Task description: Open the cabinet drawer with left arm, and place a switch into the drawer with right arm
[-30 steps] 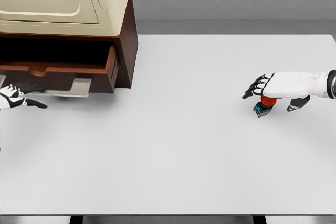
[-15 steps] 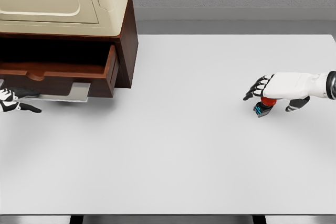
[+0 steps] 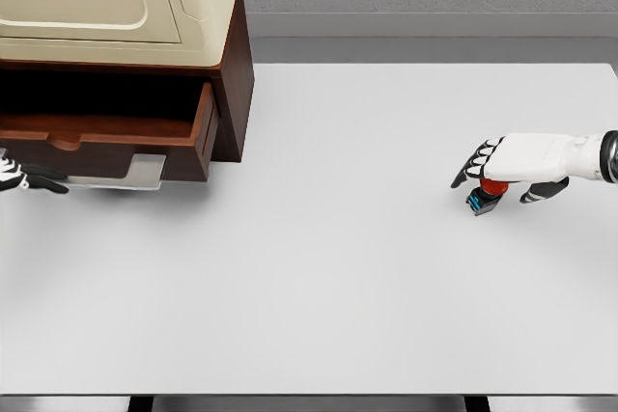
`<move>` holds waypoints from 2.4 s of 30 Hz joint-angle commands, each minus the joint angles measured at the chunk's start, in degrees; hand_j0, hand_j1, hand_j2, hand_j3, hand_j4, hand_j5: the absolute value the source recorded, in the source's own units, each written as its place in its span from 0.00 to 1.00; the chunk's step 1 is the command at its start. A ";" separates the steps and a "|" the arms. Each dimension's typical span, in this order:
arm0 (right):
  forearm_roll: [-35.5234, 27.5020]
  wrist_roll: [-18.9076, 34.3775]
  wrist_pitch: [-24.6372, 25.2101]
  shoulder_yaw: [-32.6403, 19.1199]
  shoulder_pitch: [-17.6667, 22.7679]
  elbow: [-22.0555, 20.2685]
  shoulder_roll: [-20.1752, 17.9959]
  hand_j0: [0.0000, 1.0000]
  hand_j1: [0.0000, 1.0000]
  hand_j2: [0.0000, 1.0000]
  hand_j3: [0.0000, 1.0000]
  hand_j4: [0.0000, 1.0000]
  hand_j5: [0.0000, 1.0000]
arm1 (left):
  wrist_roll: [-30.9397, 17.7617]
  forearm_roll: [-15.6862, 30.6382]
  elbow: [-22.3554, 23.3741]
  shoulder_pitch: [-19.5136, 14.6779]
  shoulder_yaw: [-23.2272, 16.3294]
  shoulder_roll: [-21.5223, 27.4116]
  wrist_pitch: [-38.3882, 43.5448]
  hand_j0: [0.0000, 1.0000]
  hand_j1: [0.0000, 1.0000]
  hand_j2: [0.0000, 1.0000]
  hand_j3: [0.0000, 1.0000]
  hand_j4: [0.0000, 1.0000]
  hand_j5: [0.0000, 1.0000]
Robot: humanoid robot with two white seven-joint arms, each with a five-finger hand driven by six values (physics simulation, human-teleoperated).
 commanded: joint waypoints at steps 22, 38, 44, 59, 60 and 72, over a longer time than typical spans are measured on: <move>-0.23 -0.02 0.13 -0.04 0.35 0.34 0.02 0.69 0.69 0.69 0.69 0.69 0.69 | -0.23 10.35 -2.86 -0.88 0.64 4.83 -1.82 1.00 1.00 1.00 1.00 1.00 1.00; -0.32 -0.02 0.13 0.14 0.88 0.34 0.02 0.50 0.50 0.50 0.50 0.50 0.50 | -0.23 7.01 -2.95 -0.70 -1.20 3.77 -1.82 1.00 1.00 1.00 1.00 1.00 1.00; -0.32 -0.02 0.13 0.14 0.88 0.34 0.02 0.48 0.48 0.48 0.48 0.48 0.48 | -0.23 6.05 -2.95 -0.70 -2.79 3.86 -1.82 1.00 1.00 1.00 1.00 1.00 1.00; -0.85 -0.02 0.13 -0.04 0.97 0.69 0.55 0.25 0.25 0.25 0.25 0.25 0.25 | -0.23 5.34 -2.95 -0.61 -2.87 3.68 -1.82 1.00 1.00 1.00 1.00 1.00 1.00; -0.85 -0.02 0.13 -0.04 0.97 0.69 0.55 0.25 0.25 0.25 0.25 0.25 0.25 | -0.23 5.34 -2.95 -0.61 -2.87 3.68 -1.82 1.00 1.00 1.00 1.00 1.00 1.00; -3.31 -0.02 0.13 -6.80 1.50 3.59 4.68 0.26 0.26 0.26 0.26 0.26 0.26 | -0.23 5.34 -2.95 -0.61 -2.87 3.77 -1.82 1.00 1.00 1.00 1.00 1.00 1.00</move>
